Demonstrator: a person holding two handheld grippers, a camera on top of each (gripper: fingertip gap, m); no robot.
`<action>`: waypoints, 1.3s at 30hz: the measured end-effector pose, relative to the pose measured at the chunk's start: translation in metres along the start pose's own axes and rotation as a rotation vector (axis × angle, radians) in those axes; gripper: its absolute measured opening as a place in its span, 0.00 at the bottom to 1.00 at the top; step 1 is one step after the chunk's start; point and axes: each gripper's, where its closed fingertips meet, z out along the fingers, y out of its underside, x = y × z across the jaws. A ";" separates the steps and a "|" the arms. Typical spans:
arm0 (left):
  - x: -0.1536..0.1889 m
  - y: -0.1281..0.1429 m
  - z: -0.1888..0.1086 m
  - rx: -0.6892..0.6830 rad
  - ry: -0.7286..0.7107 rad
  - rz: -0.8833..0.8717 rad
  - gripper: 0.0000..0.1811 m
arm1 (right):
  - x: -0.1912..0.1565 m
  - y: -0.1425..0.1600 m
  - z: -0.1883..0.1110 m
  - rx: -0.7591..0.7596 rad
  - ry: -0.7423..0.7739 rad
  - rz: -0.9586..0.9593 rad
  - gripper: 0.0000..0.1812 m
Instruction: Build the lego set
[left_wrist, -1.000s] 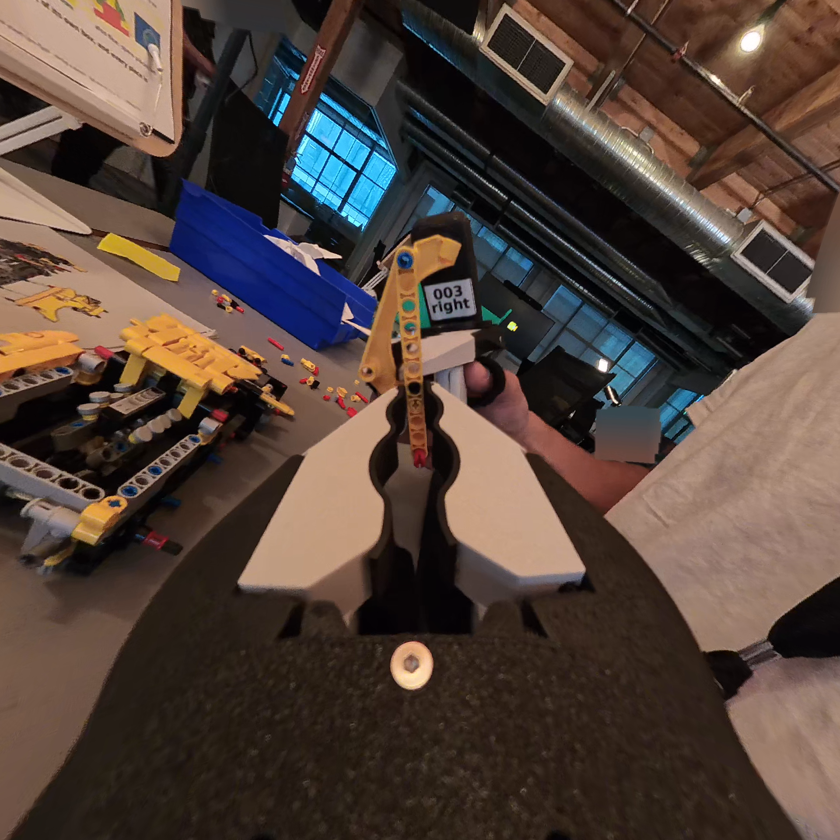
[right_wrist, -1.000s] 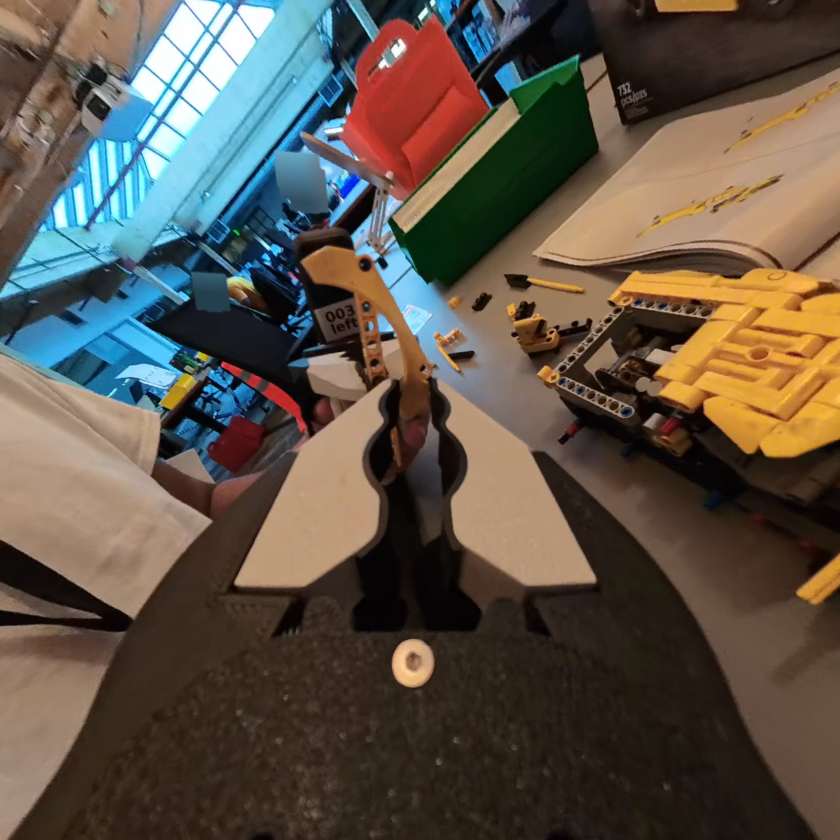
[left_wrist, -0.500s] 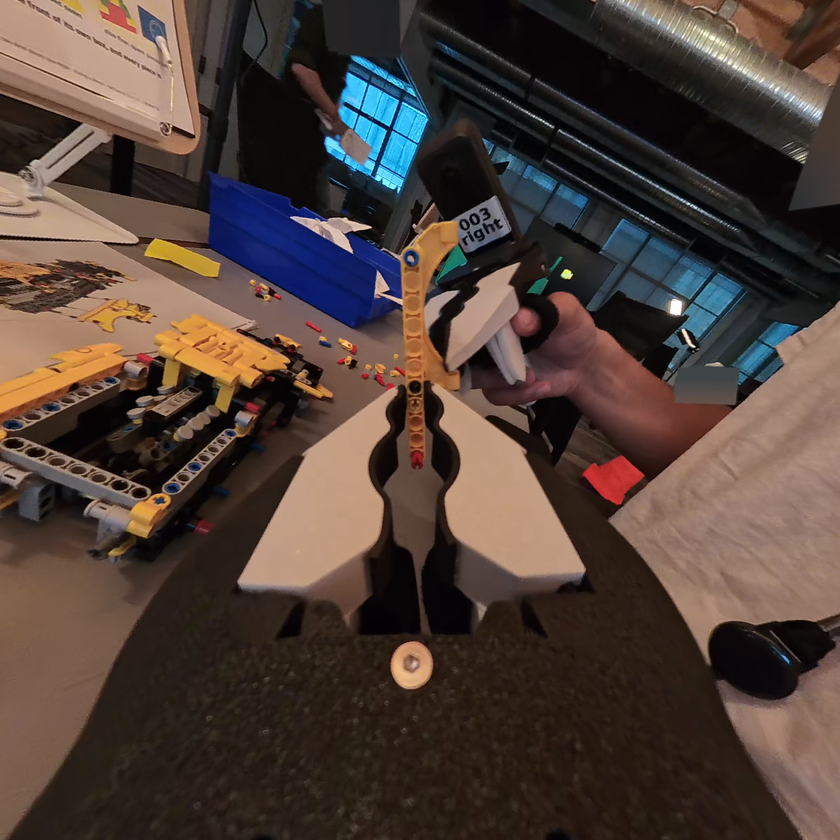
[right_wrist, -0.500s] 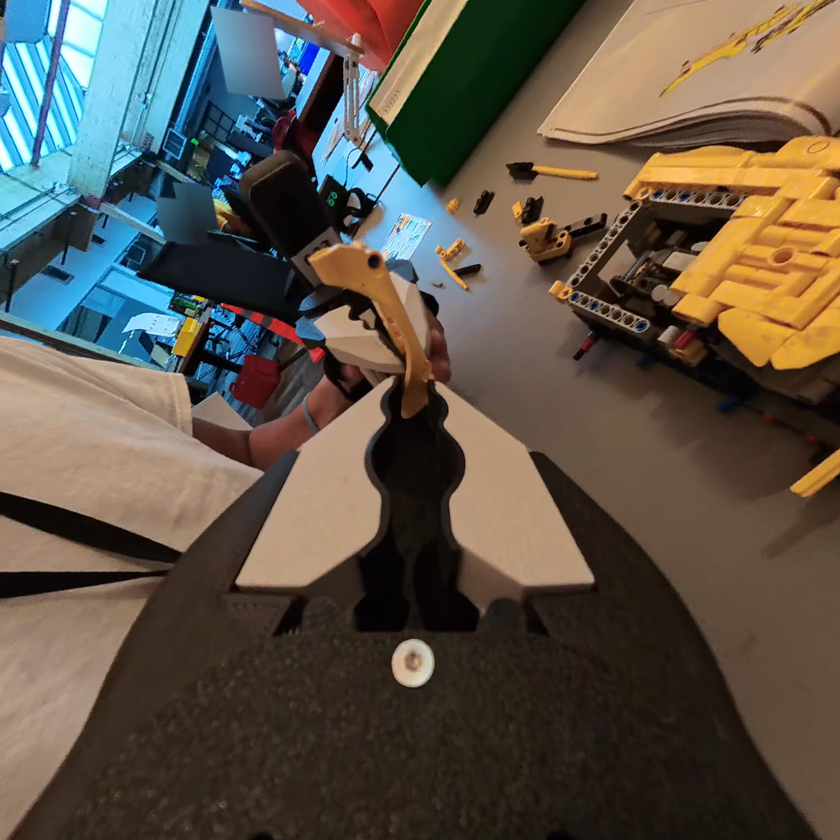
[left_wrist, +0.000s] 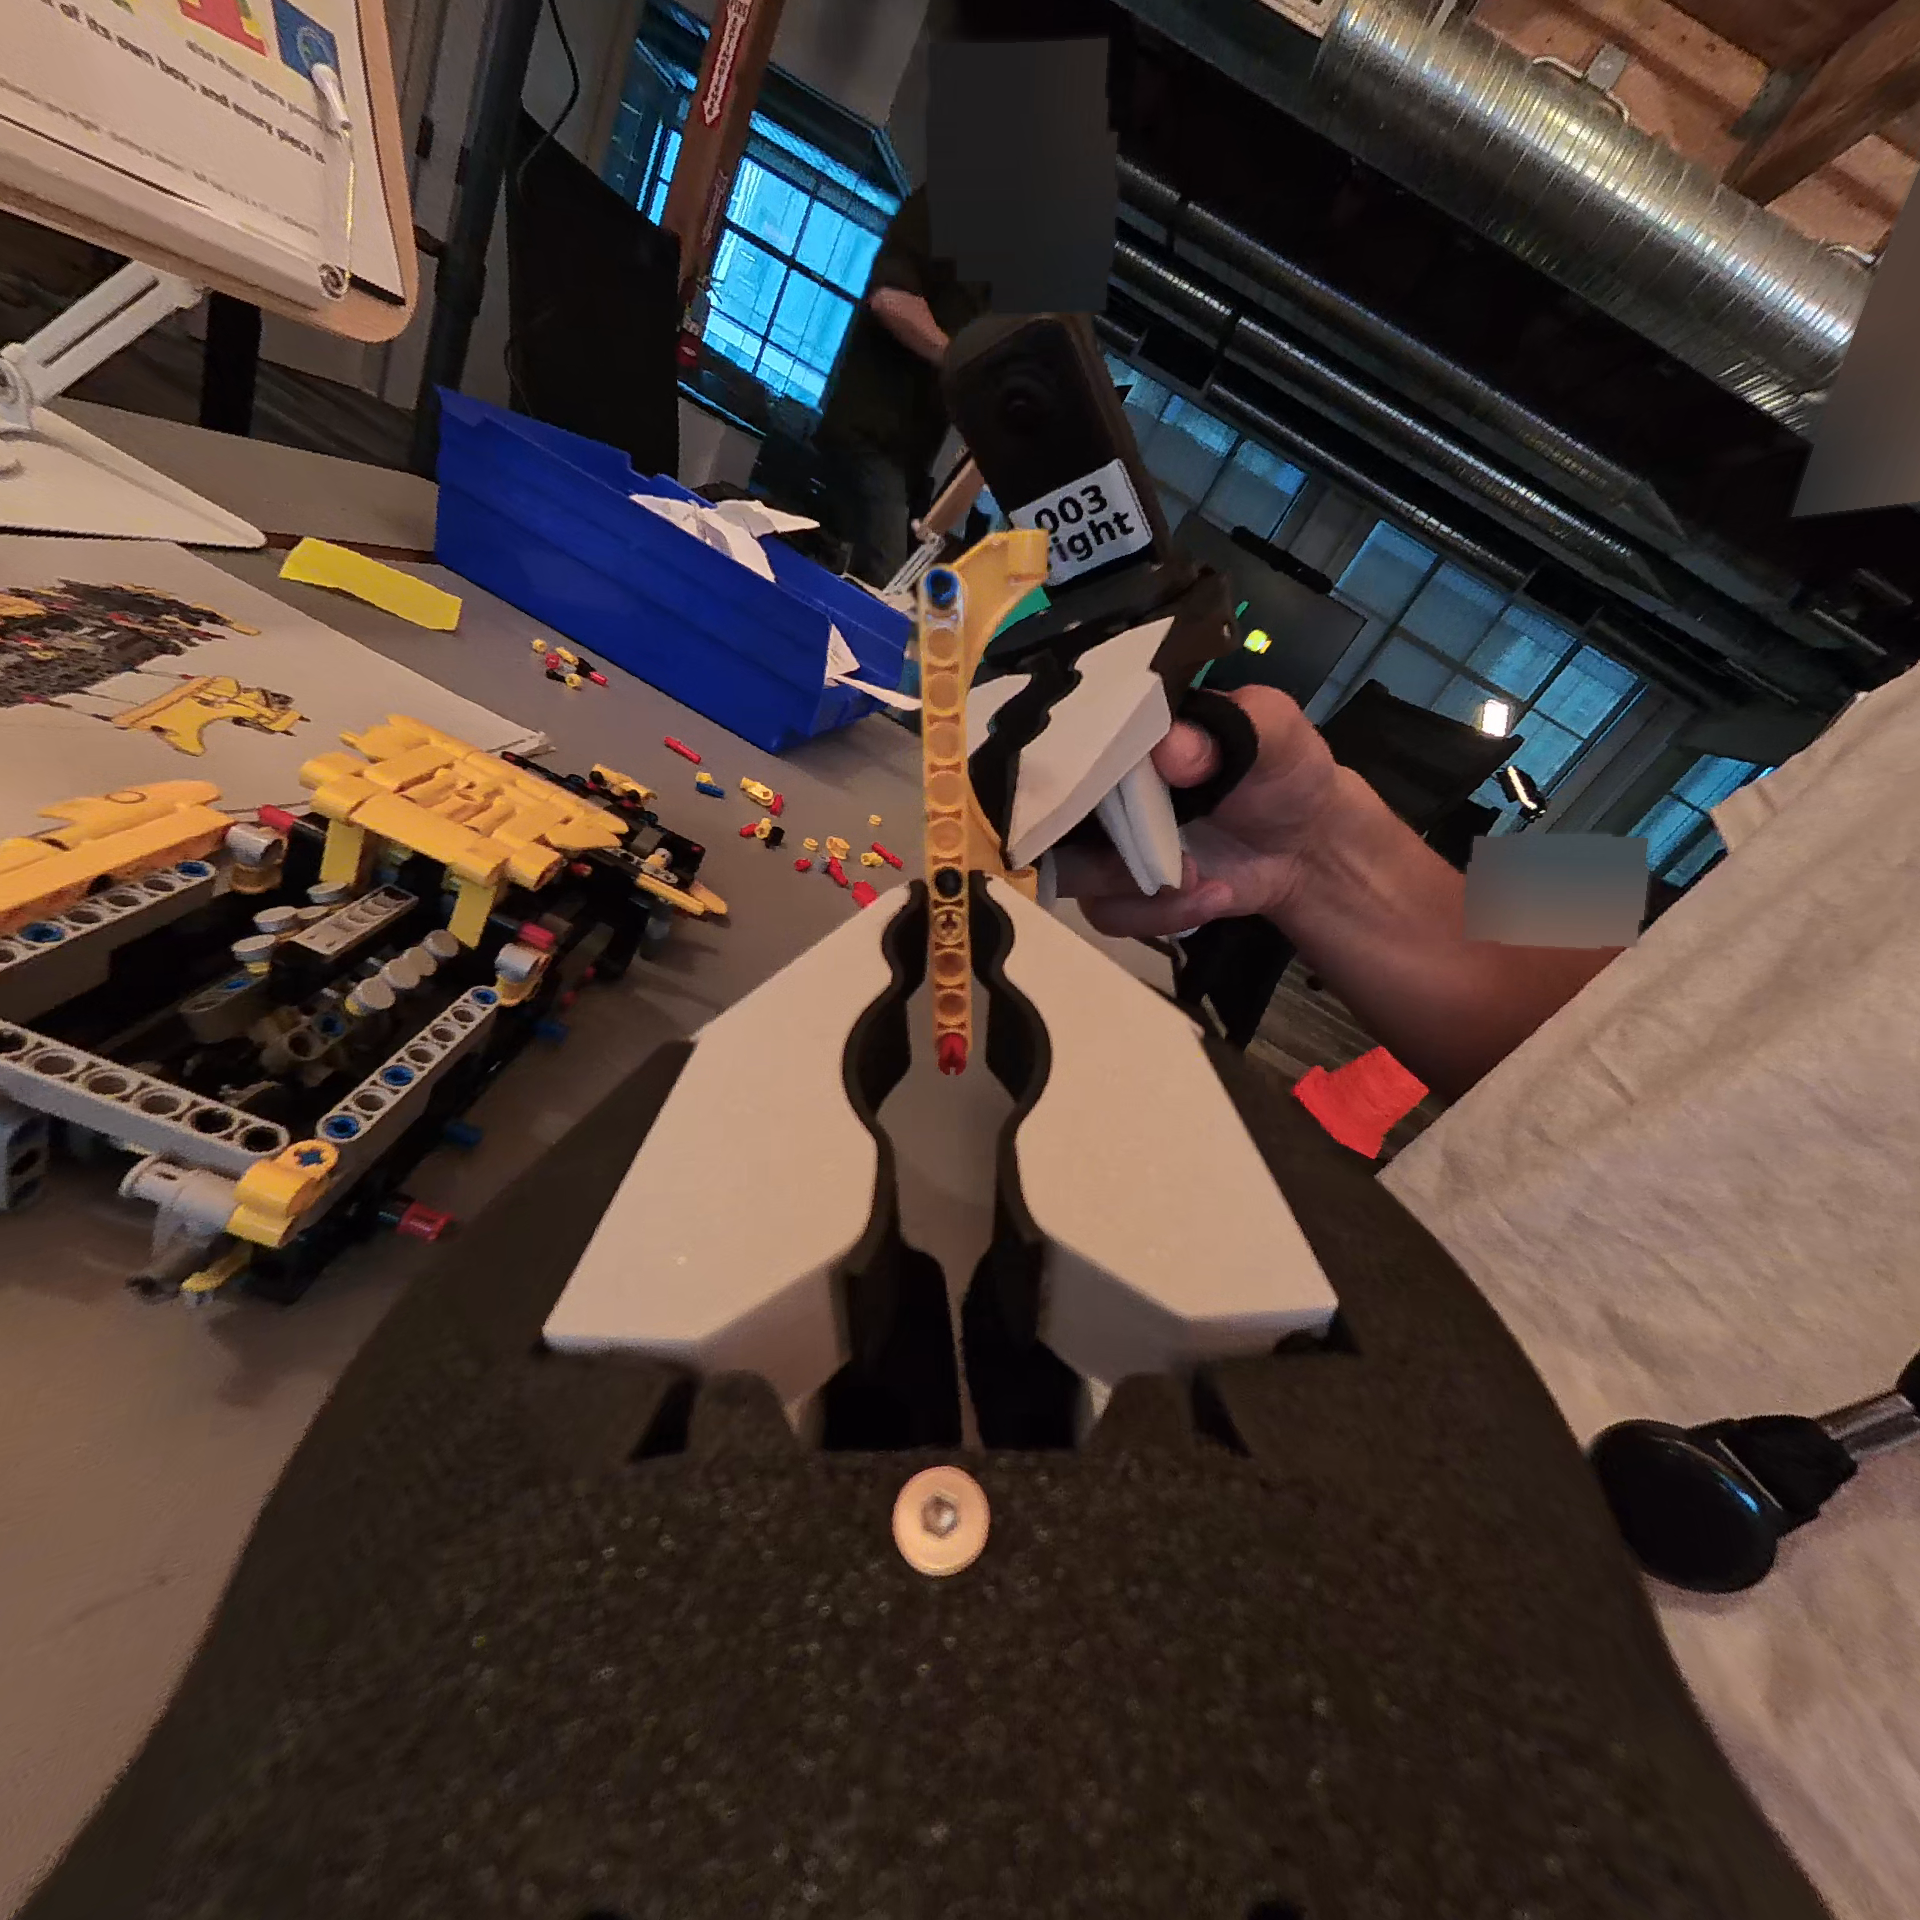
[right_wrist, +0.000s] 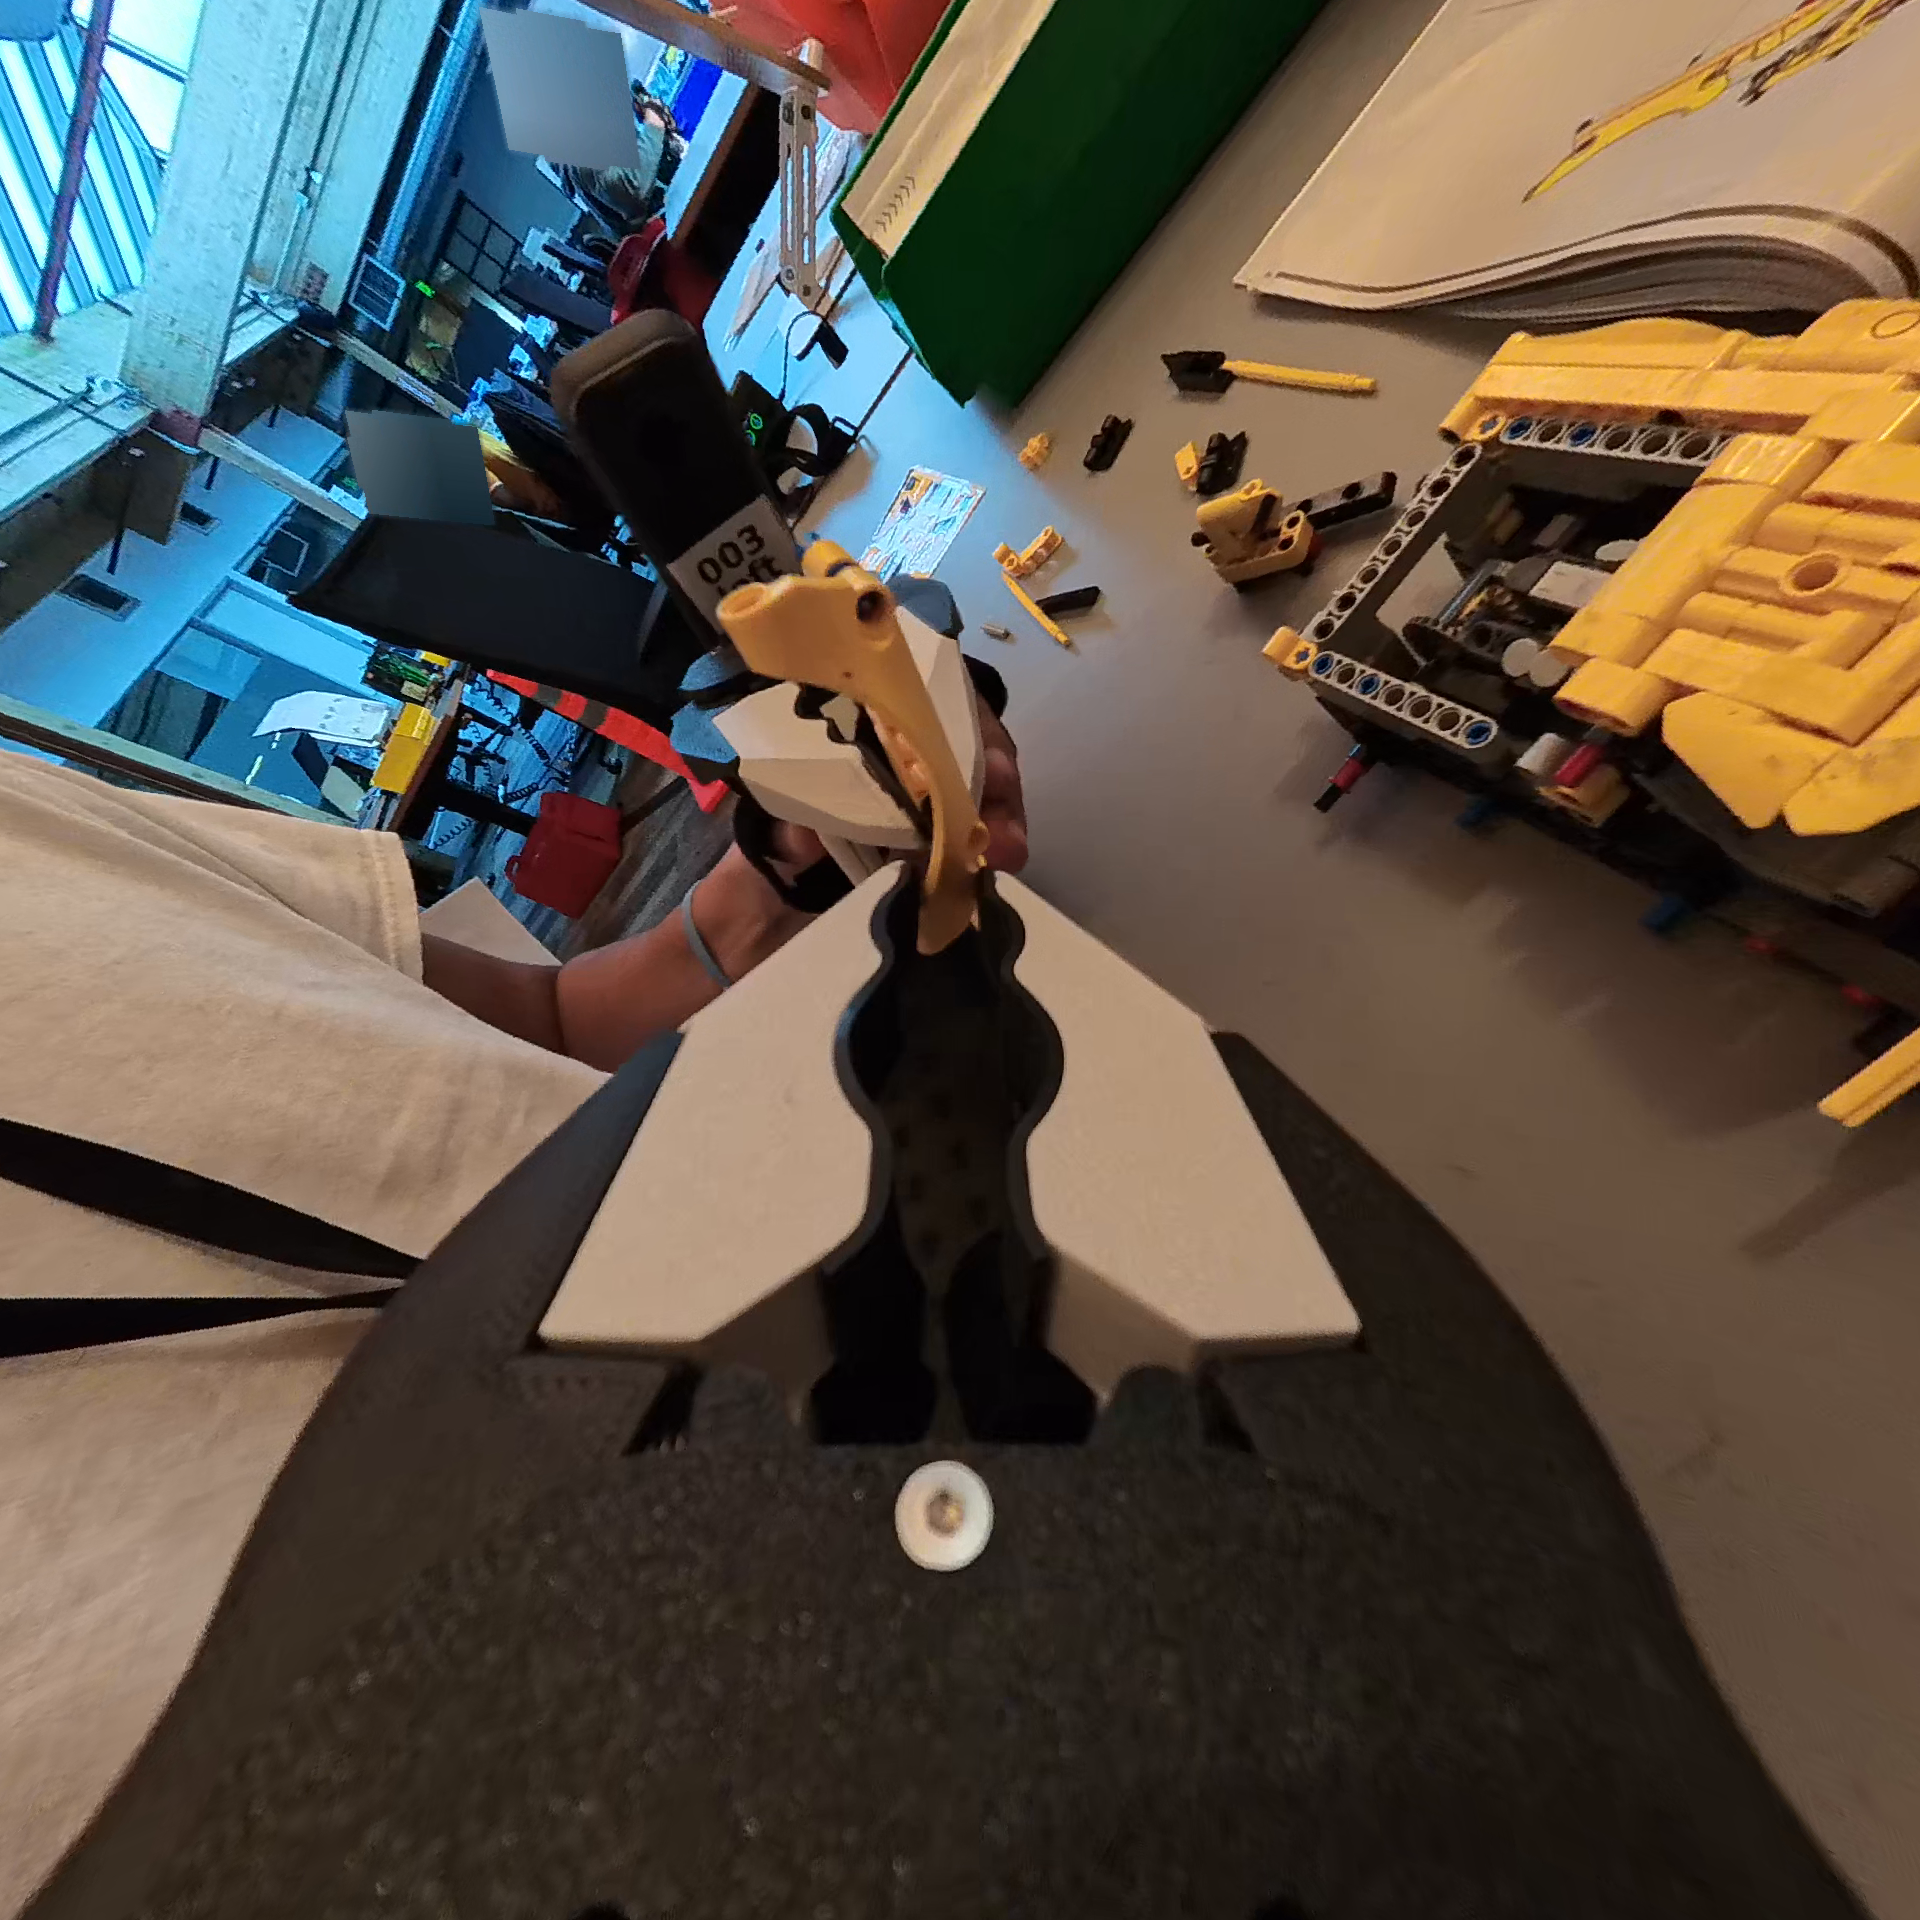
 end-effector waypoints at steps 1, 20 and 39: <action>0.001 -0.001 0.000 0.009 0.009 -0.008 0.04 | -0.002 -0.001 0.000 0.006 -0.011 0.001 0.06; -0.007 -0.012 -0.003 0.087 -0.130 0.092 0.04 | 0.004 -0.025 0.009 0.262 0.279 -0.205 0.03; -0.013 0.002 0.006 0.008 -0.219 0.181 0.04 | 0.015 -0.013 0.003 0.164 0.340 -0.109 0.03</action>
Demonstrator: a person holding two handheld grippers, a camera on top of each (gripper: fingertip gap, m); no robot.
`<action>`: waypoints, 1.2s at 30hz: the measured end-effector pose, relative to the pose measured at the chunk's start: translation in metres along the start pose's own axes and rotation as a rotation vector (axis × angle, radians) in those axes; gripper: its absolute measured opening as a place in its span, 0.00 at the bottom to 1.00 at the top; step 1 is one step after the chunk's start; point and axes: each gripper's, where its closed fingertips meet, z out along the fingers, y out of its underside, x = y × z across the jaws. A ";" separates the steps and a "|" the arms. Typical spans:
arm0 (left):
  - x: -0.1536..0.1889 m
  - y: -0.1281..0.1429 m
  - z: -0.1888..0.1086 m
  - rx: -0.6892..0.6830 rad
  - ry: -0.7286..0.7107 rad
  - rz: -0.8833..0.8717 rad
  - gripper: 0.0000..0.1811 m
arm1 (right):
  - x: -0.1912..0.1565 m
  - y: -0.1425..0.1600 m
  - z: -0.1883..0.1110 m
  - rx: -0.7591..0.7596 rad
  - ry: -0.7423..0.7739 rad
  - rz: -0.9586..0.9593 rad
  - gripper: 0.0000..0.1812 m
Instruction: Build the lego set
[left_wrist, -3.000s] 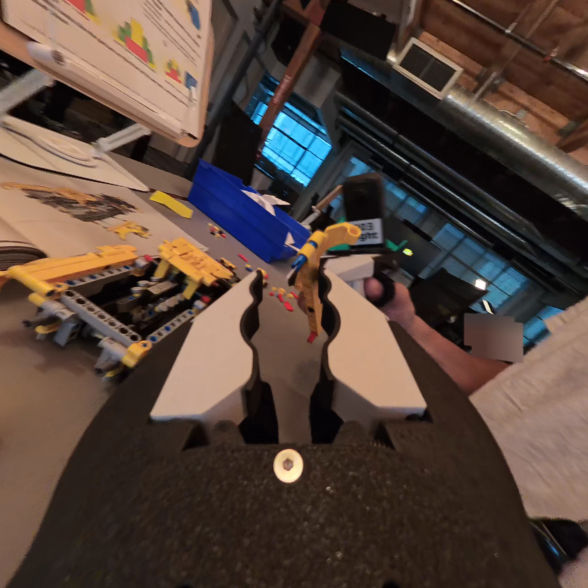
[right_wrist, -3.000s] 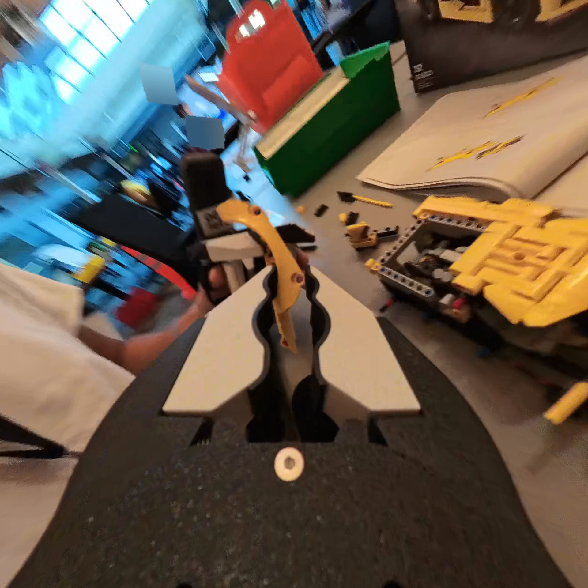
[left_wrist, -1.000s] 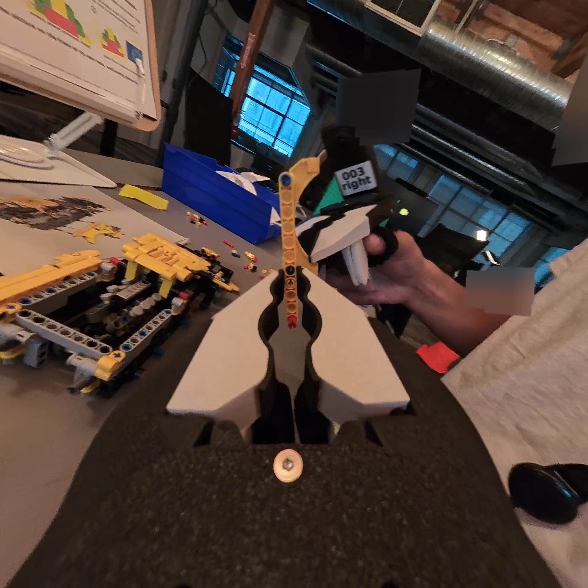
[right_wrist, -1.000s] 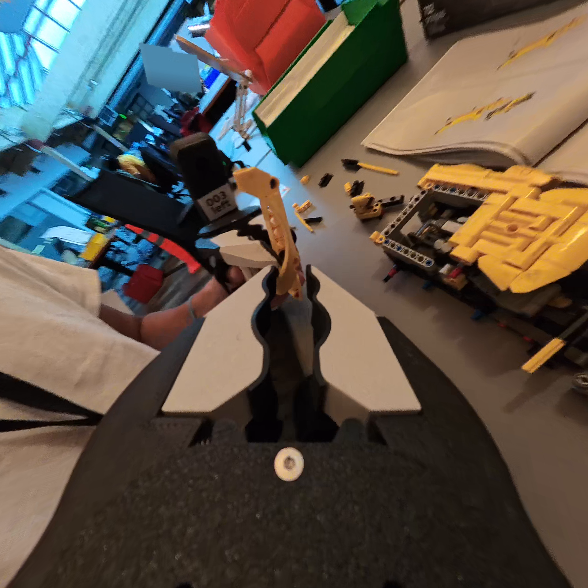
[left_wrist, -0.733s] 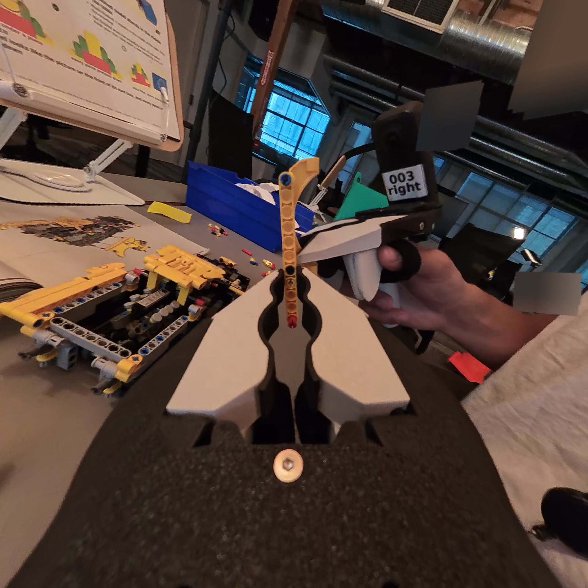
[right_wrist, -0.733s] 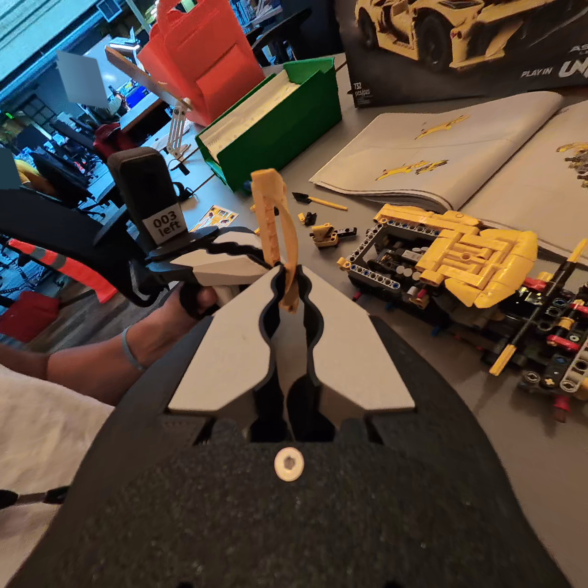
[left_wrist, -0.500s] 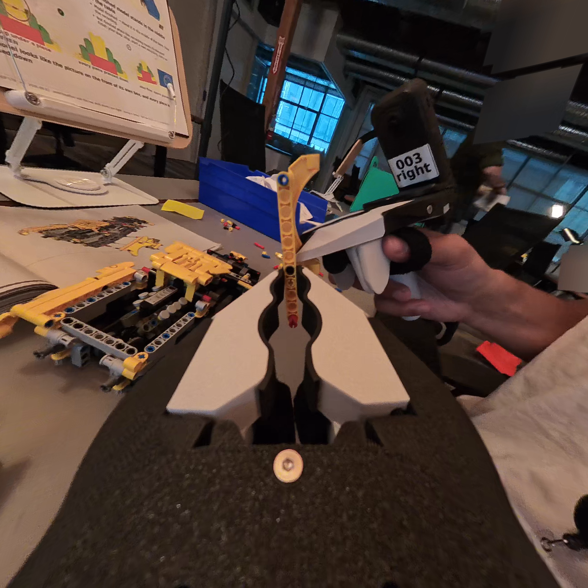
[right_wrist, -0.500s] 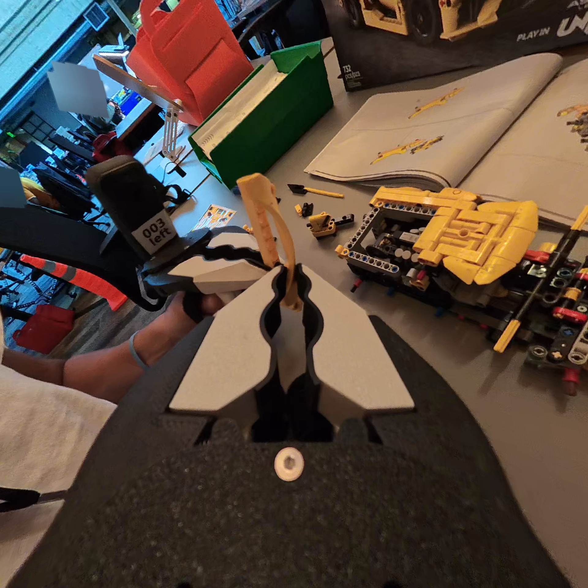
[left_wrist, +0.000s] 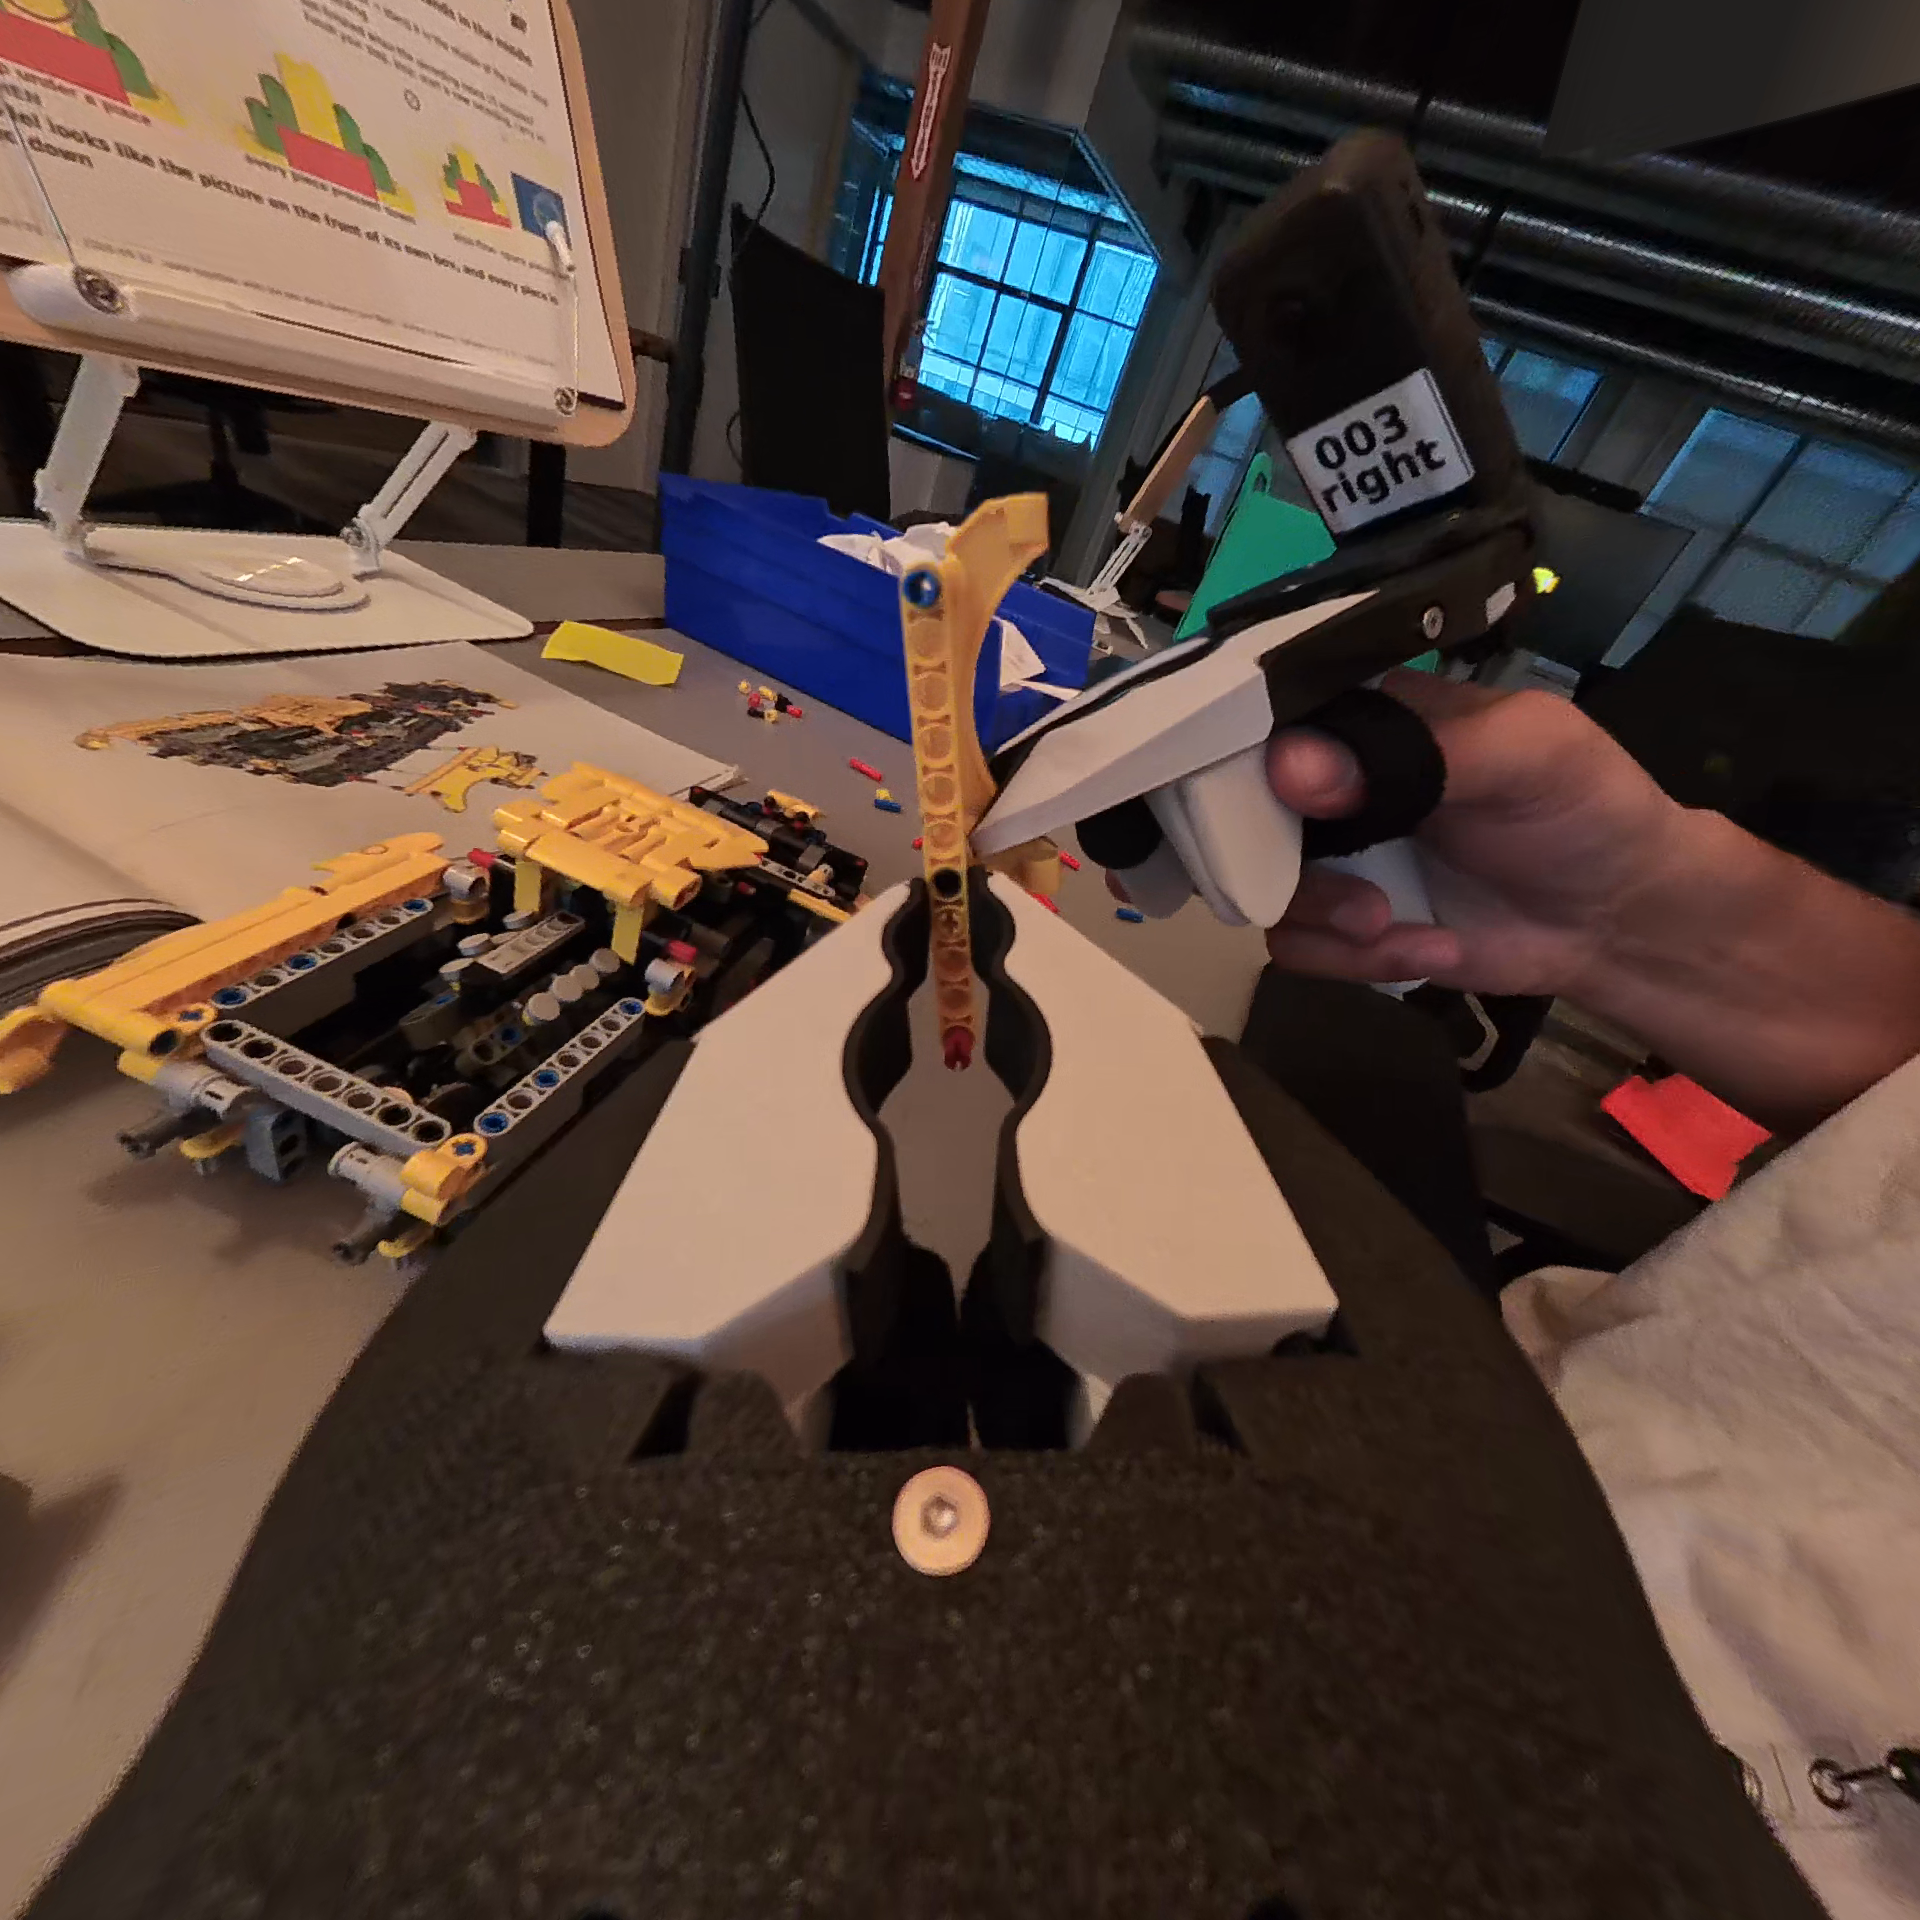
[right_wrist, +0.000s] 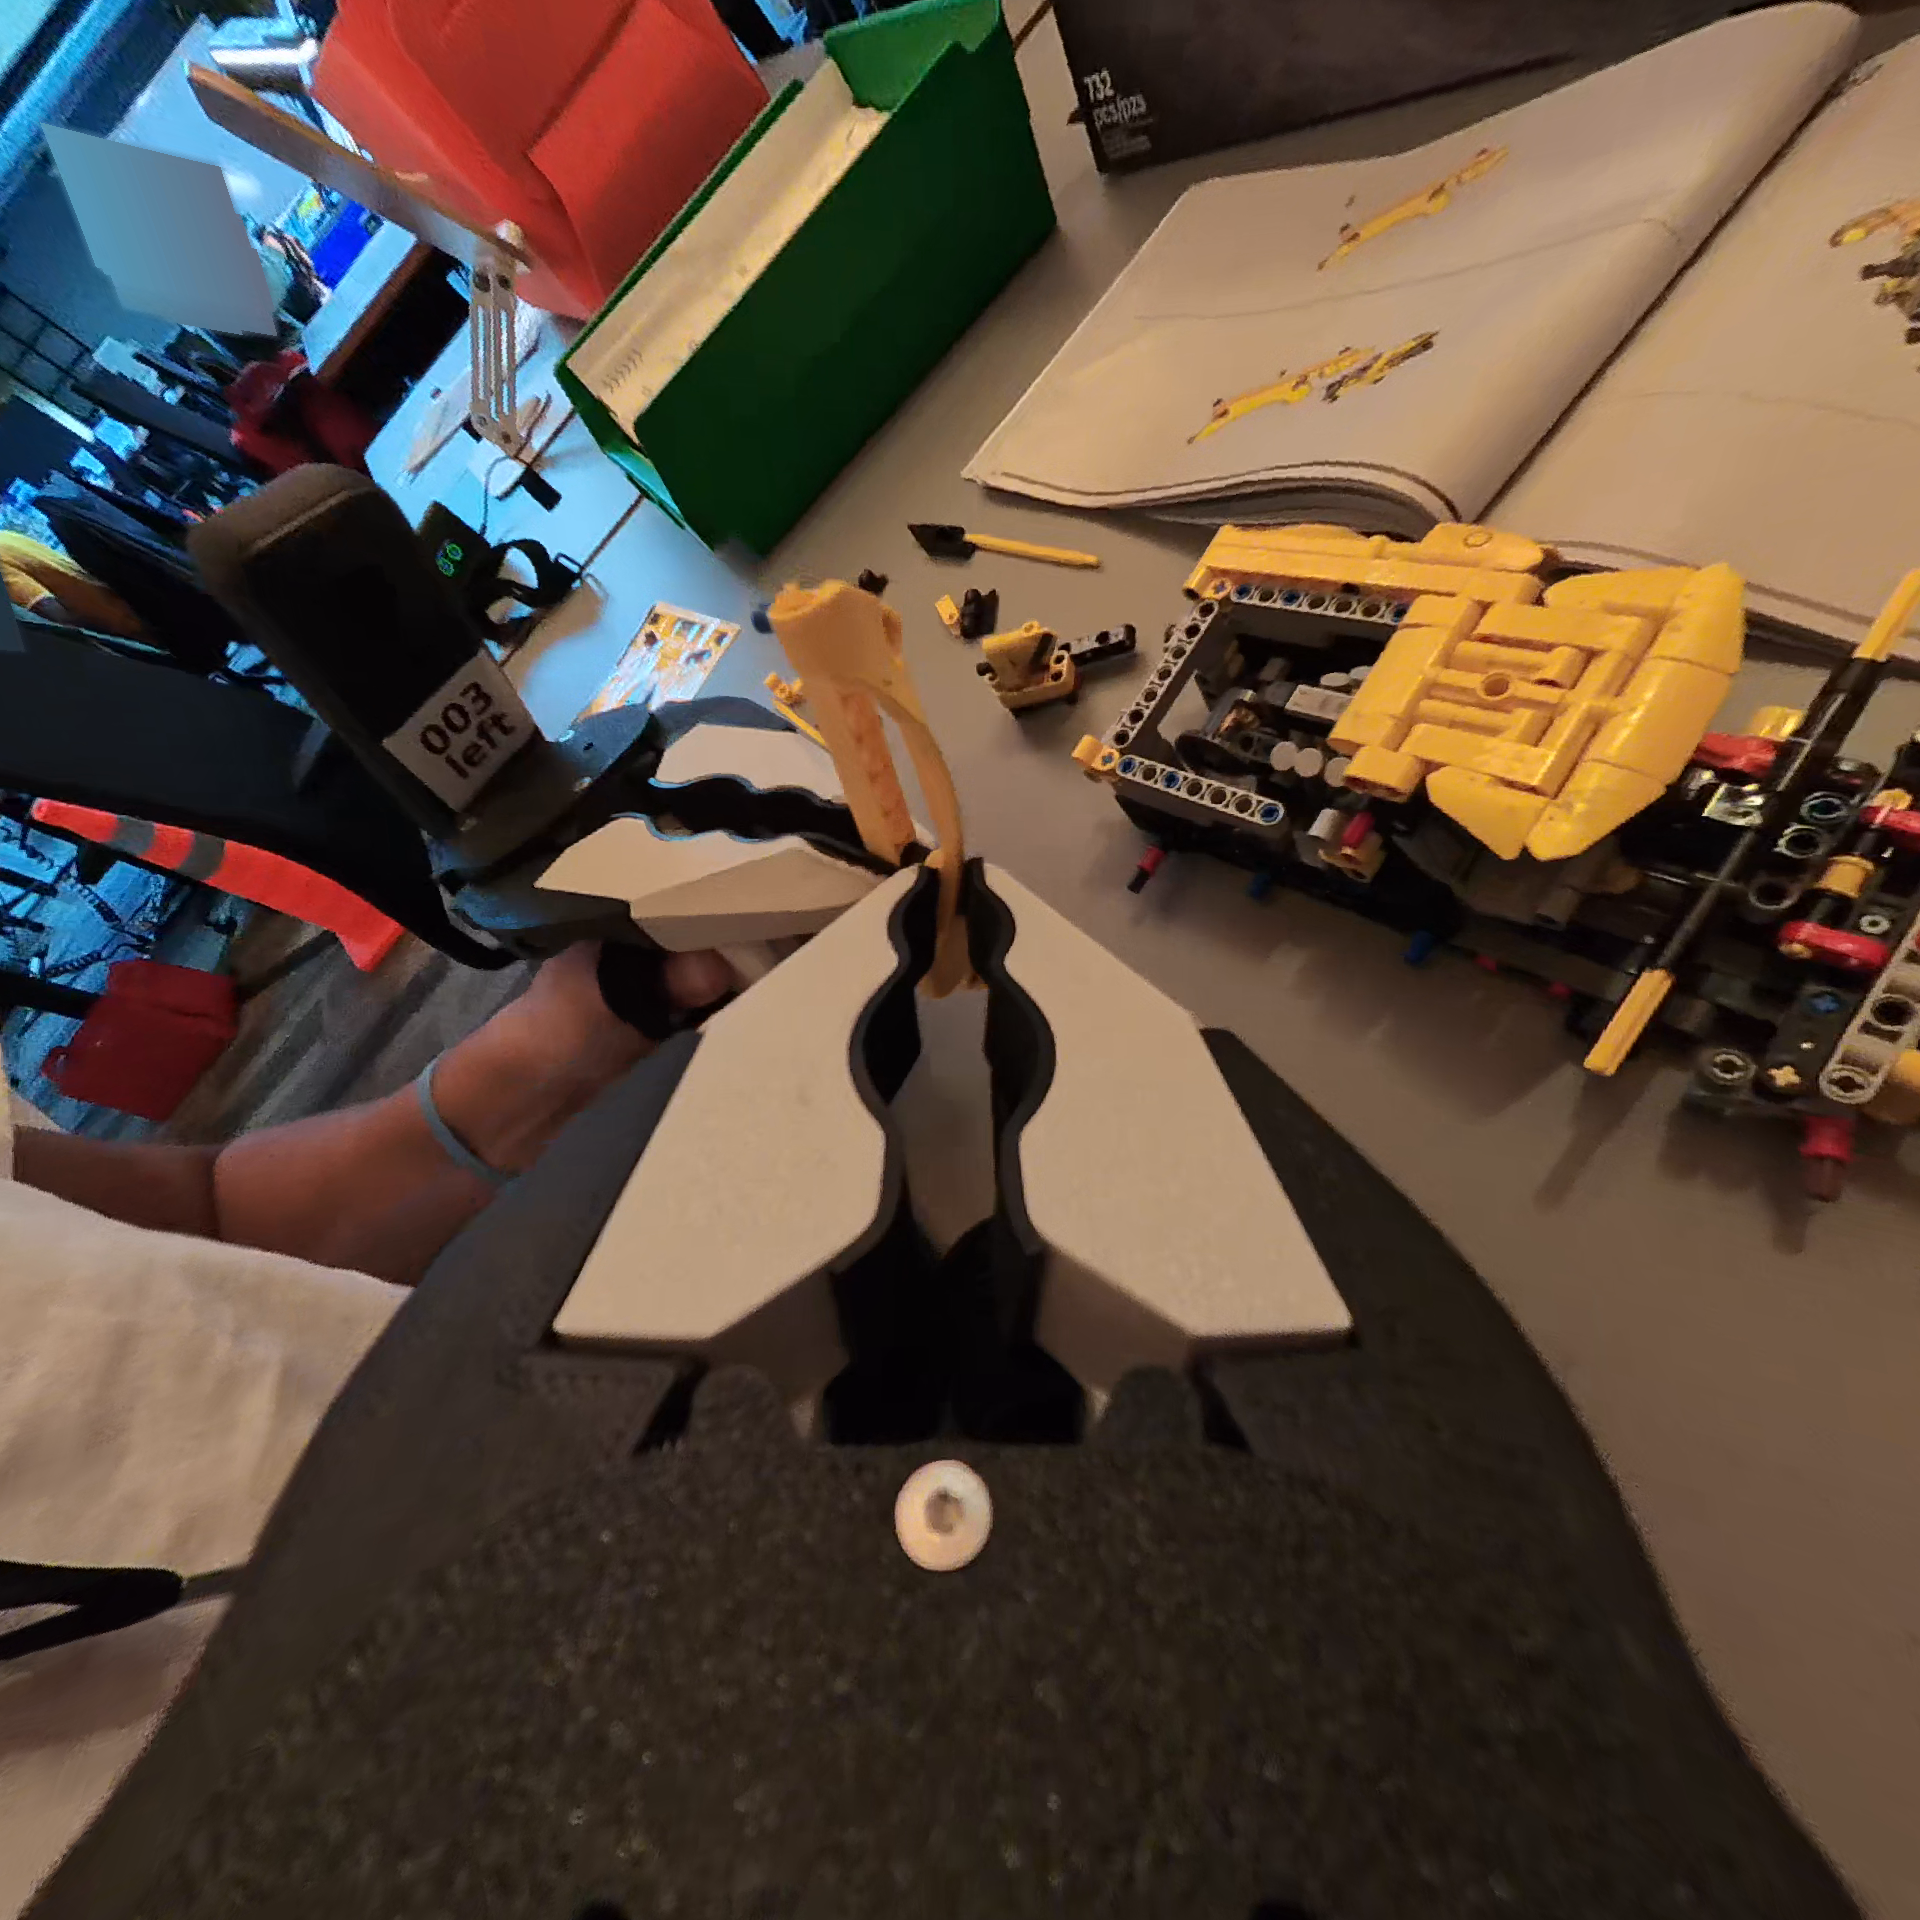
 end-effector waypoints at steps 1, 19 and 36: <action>0.000 0.000 0.000 0.003 -0.001 -0.006 0.04 | 0.001 0.000 0.000 0.002 0.001 -0.001 0.02; 0.014 -0.005 -0.003 0.023 0.180 -0.156 0.04 | -0.016 -0.020 -0.006 0.112 -0.074 -0.134 0.01; 0.014 -0.024 -0.014 0.116 0.235 -0.215 0.04 | -0.027 -0.019 -0.005 0.089 -0.087 -0.276 0.10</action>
